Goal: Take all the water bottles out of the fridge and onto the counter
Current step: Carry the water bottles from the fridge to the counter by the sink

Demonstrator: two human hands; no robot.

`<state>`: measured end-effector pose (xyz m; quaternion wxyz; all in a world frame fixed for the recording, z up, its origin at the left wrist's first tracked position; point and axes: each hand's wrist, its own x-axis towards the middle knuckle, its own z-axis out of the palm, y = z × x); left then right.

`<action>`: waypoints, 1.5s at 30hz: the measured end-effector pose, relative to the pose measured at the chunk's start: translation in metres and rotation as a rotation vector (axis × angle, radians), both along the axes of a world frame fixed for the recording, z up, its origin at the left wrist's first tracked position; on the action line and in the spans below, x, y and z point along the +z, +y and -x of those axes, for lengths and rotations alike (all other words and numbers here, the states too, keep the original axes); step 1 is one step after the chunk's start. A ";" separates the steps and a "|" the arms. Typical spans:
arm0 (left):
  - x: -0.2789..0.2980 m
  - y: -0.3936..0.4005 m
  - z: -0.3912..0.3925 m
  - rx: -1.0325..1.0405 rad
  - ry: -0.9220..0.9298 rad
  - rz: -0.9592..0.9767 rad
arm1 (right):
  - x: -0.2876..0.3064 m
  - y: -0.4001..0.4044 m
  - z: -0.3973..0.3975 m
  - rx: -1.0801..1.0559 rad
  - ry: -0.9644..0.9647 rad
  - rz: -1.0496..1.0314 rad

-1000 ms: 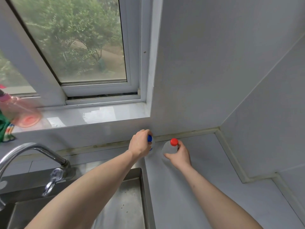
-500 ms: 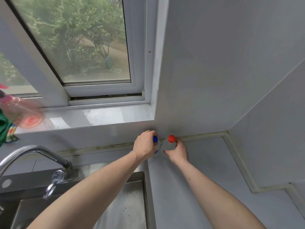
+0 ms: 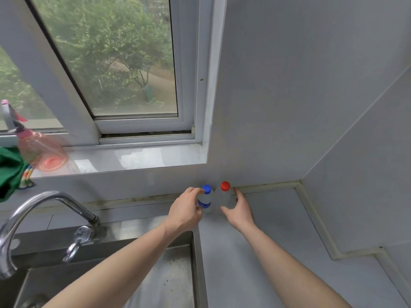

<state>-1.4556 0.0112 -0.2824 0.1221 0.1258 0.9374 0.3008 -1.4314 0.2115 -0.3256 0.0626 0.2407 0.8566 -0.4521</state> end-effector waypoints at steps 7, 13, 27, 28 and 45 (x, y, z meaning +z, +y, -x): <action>0.010 -0.052 -0.093 -0.087 -0.069 0.014 | 0.040 -0.019 -0.117 0.185 -0.028 0.029; 0.006 -0.091 -0.183 -0.104 -0.150 0.101 | 0.041 -0.037 -0.227 0.259 -0.097 0.045; 0.048 -0.126 -0.241 -0.332 -0.022 0.180 | 0.072 -0.067 -0.334 0.153 -0.044 -0.005; 0.052 -0.124 -0.241 -0.368 -0.012 0.169 | 0.075 -0.072 -0.343 0.121 -0.051 -0.007; 0.030 -0.118 -0.312 -1.001 -0.064 0.025 | 0.118 -0.201 -0.548 -0.550 -0.092 -0.101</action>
